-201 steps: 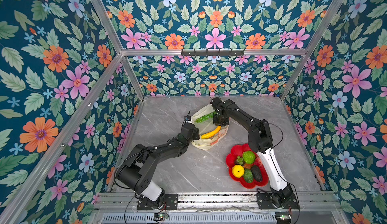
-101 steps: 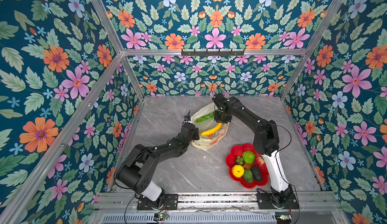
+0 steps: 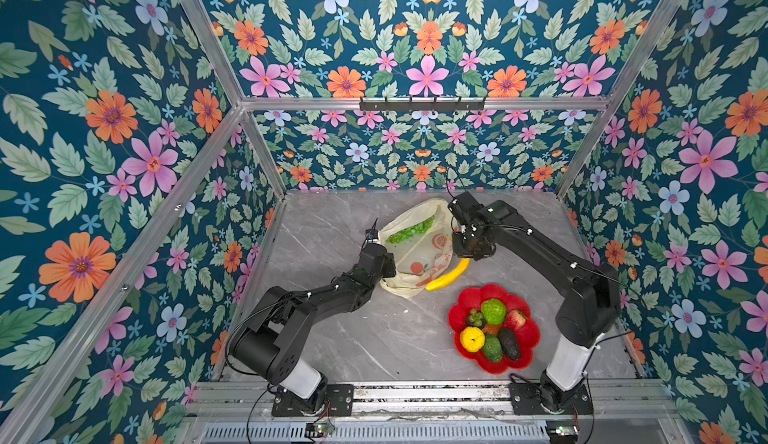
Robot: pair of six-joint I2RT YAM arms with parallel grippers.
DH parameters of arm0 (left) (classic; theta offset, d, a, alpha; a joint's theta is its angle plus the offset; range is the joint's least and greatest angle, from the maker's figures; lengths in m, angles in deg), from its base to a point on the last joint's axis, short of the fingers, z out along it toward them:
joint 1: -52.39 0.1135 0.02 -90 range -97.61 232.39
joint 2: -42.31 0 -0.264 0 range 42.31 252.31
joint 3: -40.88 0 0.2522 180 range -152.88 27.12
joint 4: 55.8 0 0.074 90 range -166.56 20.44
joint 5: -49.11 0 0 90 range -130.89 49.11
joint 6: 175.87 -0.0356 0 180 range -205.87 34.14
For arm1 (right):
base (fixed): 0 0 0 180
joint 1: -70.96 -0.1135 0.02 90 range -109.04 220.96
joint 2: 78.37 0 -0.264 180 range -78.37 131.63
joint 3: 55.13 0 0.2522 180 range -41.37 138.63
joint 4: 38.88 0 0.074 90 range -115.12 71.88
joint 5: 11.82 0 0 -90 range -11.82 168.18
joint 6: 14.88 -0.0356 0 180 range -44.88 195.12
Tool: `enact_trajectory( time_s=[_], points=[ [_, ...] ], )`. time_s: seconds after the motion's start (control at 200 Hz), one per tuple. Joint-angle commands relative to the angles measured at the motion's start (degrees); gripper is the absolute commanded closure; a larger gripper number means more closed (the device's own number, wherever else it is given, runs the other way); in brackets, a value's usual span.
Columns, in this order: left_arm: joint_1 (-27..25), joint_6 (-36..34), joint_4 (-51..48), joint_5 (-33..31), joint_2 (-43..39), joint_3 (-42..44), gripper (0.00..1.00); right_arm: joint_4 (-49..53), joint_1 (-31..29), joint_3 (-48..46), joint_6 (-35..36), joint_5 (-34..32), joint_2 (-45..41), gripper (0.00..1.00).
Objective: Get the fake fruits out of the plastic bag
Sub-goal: 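Lift the banana out of the bag and carry it over the red plate, then lower the banana onto the red plate and open the right gripper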
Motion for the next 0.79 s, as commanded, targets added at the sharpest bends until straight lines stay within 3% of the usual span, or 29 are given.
enact_trajectory(
  time_s=[0.0,0.475,0.79],
  points=[
    [0.01,-0.33,0.15,-0.48,0.31,-0.59,0.99,3.95,-0.09,-6.47,-2.79,-1.04,-6.52,0.76],
    [0.06,-0.24,0.22,0.15,1.33,-0.94,0.99,15.98,0.22,-28.31,-19.04,-1.92,-26.90,0.79],
    [0.09,-0.07,0.27,0.34,1.99,-1.08,0.99,16.95,2.24,-38.98,-27.30,-0.31,-35.84,0.80]
  ],
)
